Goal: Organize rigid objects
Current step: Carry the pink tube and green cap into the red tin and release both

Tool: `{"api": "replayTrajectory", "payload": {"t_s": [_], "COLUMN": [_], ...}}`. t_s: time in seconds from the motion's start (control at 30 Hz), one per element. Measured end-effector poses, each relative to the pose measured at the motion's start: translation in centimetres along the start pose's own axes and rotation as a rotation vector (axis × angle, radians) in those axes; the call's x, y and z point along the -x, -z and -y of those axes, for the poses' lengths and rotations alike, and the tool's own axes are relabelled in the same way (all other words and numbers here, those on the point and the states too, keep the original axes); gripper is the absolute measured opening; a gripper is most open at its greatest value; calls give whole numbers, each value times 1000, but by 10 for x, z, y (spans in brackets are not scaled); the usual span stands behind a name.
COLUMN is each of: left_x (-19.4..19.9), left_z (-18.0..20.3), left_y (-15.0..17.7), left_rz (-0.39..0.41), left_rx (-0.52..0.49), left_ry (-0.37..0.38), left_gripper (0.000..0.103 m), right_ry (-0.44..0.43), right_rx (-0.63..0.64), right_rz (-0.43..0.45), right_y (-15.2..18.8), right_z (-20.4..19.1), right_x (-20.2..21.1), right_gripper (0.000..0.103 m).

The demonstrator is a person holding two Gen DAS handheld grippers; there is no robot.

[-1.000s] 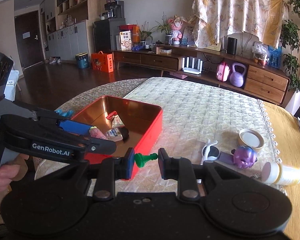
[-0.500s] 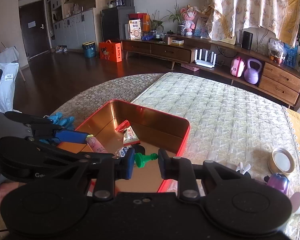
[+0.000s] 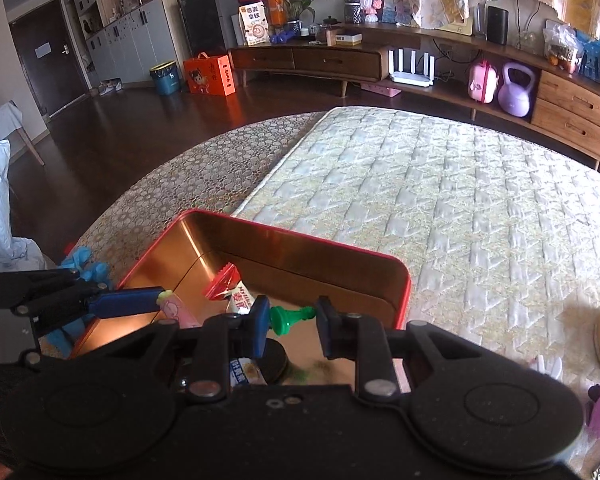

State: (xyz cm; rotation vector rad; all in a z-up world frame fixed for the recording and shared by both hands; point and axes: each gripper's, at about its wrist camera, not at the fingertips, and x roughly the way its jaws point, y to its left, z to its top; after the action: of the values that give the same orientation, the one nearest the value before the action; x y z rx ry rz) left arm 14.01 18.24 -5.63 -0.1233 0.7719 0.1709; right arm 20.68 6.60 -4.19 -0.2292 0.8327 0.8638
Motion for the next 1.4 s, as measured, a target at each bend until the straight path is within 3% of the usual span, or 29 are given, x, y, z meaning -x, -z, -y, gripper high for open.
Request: {"api": "replayTrajectory", "payload": {"t_s": [0.47,0.9,1.03,1.4], "left_x": [-24,-25,-22,5], "left_z": [3,7,6,9], "left_y": [-6,-6,-6,3], "left_rz": [-13,-40,-36,-14], "left_rx": [-30,-58,-44,-16], "left_ry": [-34,-48,-51,-15], "left_gripper": [60,59,65,65], "right_ry": [26,-3,-25,-62], "right_rx": [-34,-94,-135,-193], "right_rz": [-73,-81,-69,11], "right_y": [-7,-7,-8,-2], "right_z": [-1,-2,2,3], "right_x": [-35,-26,-17,34], "right_gripper": [25,31,40,57]}}
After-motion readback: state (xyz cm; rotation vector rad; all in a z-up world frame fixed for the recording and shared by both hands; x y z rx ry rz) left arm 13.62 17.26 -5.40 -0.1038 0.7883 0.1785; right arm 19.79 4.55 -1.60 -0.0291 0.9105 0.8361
